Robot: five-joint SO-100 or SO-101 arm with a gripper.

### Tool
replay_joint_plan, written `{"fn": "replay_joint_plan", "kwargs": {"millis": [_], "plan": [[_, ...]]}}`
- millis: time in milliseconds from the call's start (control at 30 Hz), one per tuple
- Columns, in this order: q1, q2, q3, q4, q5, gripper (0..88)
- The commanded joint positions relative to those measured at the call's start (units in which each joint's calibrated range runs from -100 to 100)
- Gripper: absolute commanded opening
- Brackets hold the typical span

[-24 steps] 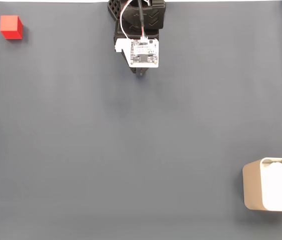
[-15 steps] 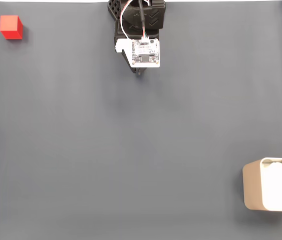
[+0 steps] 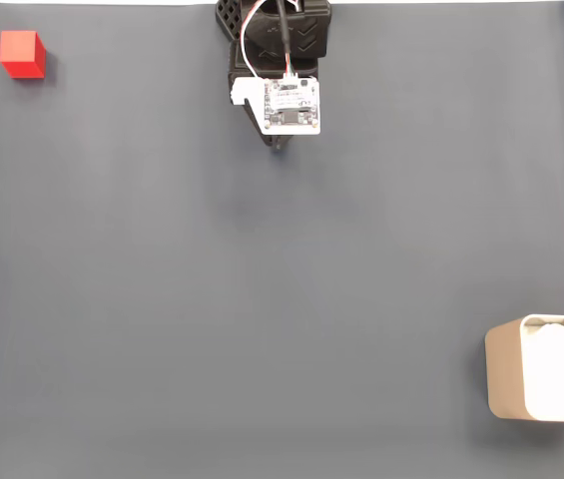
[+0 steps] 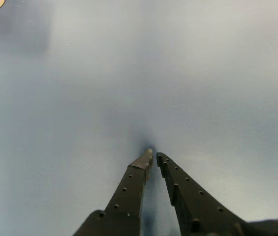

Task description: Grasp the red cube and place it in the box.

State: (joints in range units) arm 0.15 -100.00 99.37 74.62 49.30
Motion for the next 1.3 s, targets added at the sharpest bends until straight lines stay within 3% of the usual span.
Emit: {"fn": "replay_joint_plan", "kwargs": {"millis": [0,967,1267], "plan": [[-0.22,0.0,0.54,1.28,0.2,0.0],[-0.22,0.0,0.54,1.28,0.24,0.0],[0.14,6.15,-7.94,-20.03,-0.39,0.0]]}}
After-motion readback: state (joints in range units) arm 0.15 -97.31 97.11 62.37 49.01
